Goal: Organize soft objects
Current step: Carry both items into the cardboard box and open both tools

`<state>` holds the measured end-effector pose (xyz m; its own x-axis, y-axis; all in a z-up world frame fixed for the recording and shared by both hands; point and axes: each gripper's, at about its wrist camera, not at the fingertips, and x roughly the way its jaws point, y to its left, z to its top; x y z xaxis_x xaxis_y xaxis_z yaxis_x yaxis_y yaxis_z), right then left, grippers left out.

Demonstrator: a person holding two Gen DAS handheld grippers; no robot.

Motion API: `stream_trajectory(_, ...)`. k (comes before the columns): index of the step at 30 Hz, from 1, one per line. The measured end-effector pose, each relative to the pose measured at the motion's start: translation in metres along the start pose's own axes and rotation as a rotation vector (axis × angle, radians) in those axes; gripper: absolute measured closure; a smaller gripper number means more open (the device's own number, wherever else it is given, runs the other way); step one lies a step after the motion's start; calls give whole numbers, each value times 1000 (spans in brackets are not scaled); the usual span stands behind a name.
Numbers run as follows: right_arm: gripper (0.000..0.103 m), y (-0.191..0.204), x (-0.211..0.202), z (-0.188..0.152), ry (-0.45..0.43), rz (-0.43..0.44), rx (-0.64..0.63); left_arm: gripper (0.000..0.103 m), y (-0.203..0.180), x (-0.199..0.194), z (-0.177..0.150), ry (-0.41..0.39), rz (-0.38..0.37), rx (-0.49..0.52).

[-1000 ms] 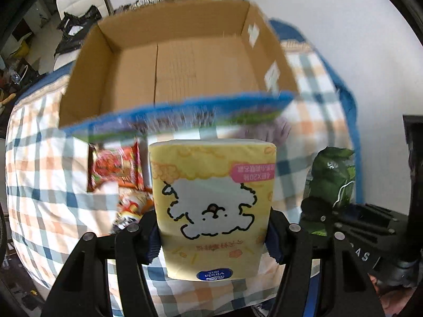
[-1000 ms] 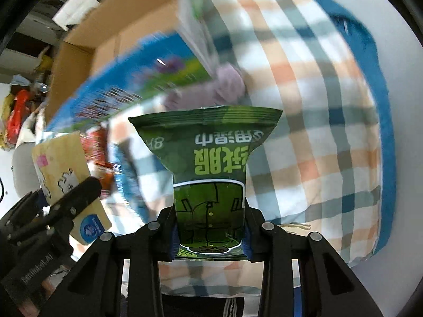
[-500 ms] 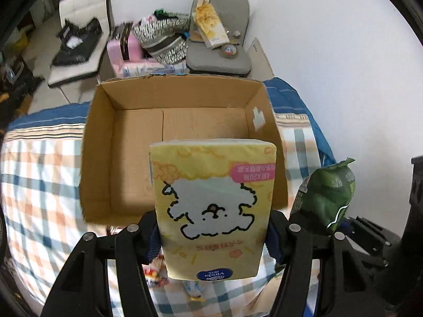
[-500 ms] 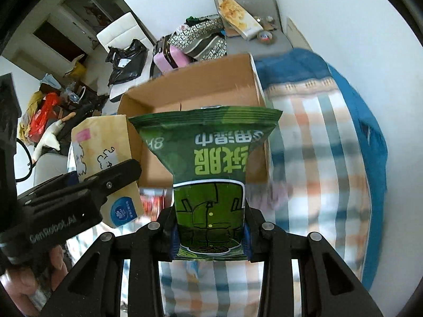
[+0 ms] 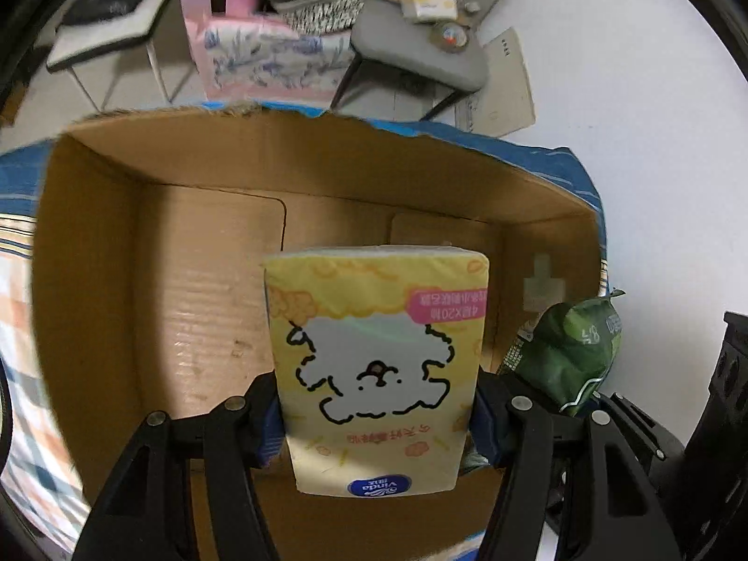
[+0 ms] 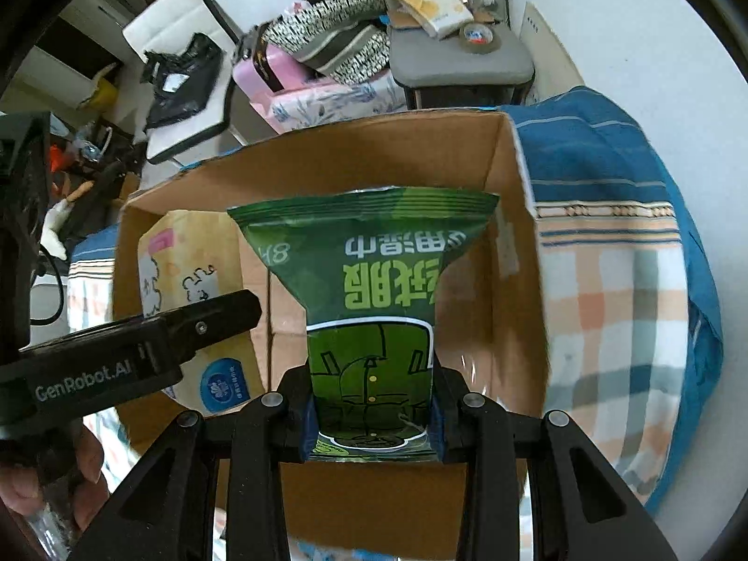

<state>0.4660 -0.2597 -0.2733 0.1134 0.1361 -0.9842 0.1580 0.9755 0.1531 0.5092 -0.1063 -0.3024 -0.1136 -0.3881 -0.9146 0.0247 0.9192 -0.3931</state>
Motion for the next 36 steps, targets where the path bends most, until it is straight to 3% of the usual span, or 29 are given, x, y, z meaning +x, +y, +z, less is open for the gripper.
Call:
stream_trajectory(4, 65, 0, 25, 20, 37, -42, -10, 43, 9, 20, 15, 48, -53, -27)
stream_trajectory(10, 65, 4, 49, 39, 75, -89, -17, 43, 11, 36, 29, 65, -74, -36)
stream_trajectory(15, 64, 12, 61, 50, 88, -133, -47, 41, 9, 48, 35, 94, -34, -27)
stream_trajectory(16, 62, 13, 62, 51, 86, -143, -46, 39, 8, 48, 36, 91, -23, -24)
stream_trajectory(19, 45, 14, 62, 54, 81, -136, -38, 22, 7, 45, 36, 73, -11, -20)
stream_trajectory(20, 43, 14, 63, 54, 83, -135, -37, 17, 6, 43, 35, 64, -1, -13)
stream_trajectory(22, 43, 14, 61, 52, 75, -147, -35, 16, 5, 37, 33, 40, 33, 7)
stream_trajectory(24, 43, 14, 58, 49, 72, -148, -32, 5, 2, 31, 30, 19, 80, 29)
stream_trajectory(27, 37, 14, 53, 42, 65, -157, -39, 3, 2, 17, 21, -33, 147, 70)
stream_trajectory(32, 8, 16, 44, 19, 54, -156, -40, 3, 11, -1, 3, -111, 208, 111)
stream_trajectory(36, 3, 19, 37, 2, 29, -147, -31, 3, 13, -14, -15, -168, 266, 141)
